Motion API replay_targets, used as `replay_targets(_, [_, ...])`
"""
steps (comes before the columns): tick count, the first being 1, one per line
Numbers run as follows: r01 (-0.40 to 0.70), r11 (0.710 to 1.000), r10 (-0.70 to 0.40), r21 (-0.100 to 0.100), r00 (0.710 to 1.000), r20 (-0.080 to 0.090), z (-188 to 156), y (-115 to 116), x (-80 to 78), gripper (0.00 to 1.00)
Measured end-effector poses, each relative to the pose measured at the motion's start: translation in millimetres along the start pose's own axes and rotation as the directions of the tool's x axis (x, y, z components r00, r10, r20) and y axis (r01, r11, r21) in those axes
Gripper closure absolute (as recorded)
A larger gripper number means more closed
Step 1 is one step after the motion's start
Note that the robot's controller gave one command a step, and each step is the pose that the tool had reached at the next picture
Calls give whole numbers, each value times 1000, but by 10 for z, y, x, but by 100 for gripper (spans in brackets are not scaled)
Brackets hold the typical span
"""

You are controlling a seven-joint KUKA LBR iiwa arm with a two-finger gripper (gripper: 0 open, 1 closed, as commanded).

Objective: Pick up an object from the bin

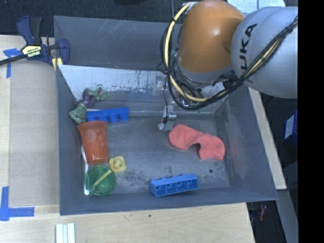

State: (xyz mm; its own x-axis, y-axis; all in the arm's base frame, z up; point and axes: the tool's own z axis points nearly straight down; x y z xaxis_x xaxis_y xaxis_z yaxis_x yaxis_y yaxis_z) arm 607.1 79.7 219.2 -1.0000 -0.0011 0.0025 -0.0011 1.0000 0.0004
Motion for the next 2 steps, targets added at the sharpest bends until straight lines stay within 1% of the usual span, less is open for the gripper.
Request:
replay_targets(1, [-2, 1000, 2, 0, 1000, 7, -33, -4, -15, 0])
replay_targets(2, [-60, 998, 60, -2, 998, 10, 375, -427, 164, 0])
